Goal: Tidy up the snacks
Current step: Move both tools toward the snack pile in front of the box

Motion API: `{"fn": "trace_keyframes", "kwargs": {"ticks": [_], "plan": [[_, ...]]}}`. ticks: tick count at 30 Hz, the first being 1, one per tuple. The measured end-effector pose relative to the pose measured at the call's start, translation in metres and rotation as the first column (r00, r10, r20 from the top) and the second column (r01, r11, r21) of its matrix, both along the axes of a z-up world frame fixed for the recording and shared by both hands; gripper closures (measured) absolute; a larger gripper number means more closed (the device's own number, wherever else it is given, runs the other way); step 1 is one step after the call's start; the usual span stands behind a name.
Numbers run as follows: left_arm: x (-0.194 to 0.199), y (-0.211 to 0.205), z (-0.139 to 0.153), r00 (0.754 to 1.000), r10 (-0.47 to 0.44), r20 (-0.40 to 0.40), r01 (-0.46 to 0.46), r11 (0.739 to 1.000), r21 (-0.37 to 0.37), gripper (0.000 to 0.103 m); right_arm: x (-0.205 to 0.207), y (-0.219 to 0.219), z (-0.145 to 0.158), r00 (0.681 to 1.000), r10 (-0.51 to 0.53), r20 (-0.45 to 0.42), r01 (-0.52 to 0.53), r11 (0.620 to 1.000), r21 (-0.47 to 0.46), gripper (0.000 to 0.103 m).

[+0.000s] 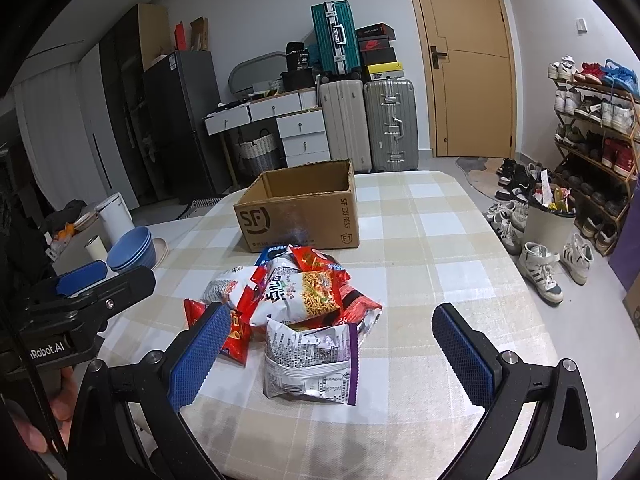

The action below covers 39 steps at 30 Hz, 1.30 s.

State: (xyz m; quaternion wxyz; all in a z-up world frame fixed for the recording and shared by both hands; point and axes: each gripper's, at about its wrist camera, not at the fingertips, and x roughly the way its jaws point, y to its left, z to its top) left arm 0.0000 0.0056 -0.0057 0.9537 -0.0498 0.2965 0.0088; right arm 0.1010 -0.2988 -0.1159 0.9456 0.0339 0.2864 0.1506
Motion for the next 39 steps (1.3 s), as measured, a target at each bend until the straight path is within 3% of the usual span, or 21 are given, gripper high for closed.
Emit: {"fn": "trace_keyframes", "kwargs": {"ticks": [14, 26, 29, 33, 39], "plan": [[0.005, 0.005, -0.007, 0.998, 0.047, -0.032, -0.047, 0.999, -0.002, 0.001, 0.003, 0.0, -0.004, 1.0, 0.009, -0.016, -0.009, 1.0, 0.005, 0.0], [0.004, 0.009, -0.008, 0.997, 0.074, 0.014, -0.074, 0.996, 0.047, 0.001, 0.005, 0.0, -0.009, 0.999, 0.025, -0.027, -0.024, 0.999, 0.022, 0.0], [0.004, 0.011, -0.009, 0.996, 0.082, 0.021, -0.083, 0.995, 0.057, 0.001, 0.009, -0.001, -0.016, 0.998, 0.054, -0.043, -0.052, 0.998, 0.041, 0.0], [0.008, 0.021, -0.014, 0.994, 0.093, 0.063, -0.094, 0.996, 0.01, 0.001, 0.021, 0.0, -0.035, 0.989, 0.115, -0.096, -0.107, 0.99, 0.091, 0.0], [0.026, 0.045, -0.038, 0.996, 0.083, -0.011, -0.083, 0.996, -0.008, 0.001, 0.049, 0.016, -0.071, 0.954, 0.223, -0.2, -0.203, 0.973, 0.113, 0.0]]}}
